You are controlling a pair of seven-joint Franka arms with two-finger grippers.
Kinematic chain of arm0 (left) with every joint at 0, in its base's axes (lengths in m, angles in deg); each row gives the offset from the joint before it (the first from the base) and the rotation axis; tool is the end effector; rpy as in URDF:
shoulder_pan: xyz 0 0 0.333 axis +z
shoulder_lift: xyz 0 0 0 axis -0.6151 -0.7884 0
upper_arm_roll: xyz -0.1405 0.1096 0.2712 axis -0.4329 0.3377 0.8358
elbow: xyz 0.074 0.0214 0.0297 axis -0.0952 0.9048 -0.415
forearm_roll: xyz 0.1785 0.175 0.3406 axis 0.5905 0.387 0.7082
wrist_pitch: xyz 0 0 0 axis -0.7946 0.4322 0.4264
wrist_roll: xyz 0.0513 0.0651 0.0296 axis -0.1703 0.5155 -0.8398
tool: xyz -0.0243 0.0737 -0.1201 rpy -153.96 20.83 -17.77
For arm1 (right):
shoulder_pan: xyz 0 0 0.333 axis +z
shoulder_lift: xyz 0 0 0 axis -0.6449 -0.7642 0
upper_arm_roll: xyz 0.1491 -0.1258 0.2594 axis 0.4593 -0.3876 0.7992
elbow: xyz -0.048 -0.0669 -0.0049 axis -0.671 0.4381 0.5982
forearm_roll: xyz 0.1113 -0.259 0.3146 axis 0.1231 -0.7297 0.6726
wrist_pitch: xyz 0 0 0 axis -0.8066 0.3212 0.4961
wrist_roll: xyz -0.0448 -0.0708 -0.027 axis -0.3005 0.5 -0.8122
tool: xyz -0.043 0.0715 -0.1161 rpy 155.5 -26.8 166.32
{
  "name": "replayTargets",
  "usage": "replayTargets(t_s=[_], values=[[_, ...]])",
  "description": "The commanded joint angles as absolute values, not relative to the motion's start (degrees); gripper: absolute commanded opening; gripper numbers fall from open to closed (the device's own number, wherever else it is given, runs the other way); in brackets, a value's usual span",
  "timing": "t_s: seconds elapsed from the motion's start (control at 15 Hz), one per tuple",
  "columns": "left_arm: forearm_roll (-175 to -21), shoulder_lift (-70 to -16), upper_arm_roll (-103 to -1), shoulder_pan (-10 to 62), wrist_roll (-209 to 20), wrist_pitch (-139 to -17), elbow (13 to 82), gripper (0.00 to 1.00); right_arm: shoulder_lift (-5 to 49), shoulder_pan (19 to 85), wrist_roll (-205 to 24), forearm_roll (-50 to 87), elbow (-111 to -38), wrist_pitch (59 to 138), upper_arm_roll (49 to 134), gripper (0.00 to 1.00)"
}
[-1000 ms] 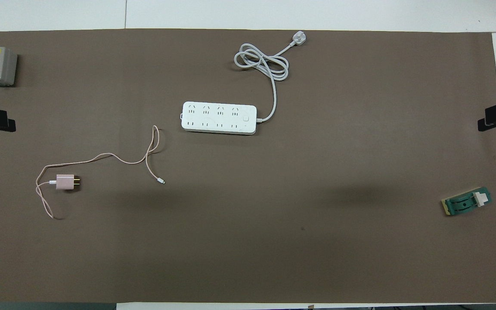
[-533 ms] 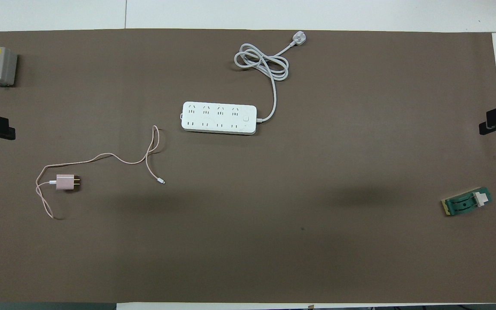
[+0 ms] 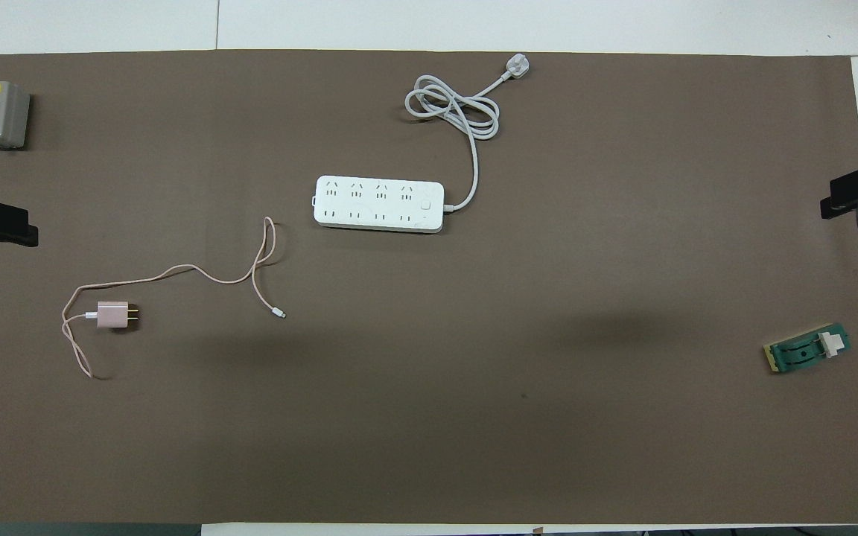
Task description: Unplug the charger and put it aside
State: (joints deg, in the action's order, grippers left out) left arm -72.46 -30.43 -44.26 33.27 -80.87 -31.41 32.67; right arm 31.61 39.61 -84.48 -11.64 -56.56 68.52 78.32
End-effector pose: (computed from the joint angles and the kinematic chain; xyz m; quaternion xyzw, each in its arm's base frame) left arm 0.5705 0.0041 0.5861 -0.9999 -0.0160 0.0024 0.0040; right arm 0.6027 -0.0667 0.5786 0.9988 -0.0389 -0.0310 0.0009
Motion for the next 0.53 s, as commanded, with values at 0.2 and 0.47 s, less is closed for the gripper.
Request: replayTargets(t_s=[0.2,0.47], values=[[-72.4,-29.4,-44.0,32.5,-79.2,-30.3,33.7,1.0,30.4,38.9,-83.1,-12.0,-54.4,68.0,80.0,1.0],[-73.4,-29.4,-44.5,32.4,-79.1,-29.4,33.8,1.0,30.4,38.8,-83.2,-11.9,-54.5,68.2,80.3,1.0]])
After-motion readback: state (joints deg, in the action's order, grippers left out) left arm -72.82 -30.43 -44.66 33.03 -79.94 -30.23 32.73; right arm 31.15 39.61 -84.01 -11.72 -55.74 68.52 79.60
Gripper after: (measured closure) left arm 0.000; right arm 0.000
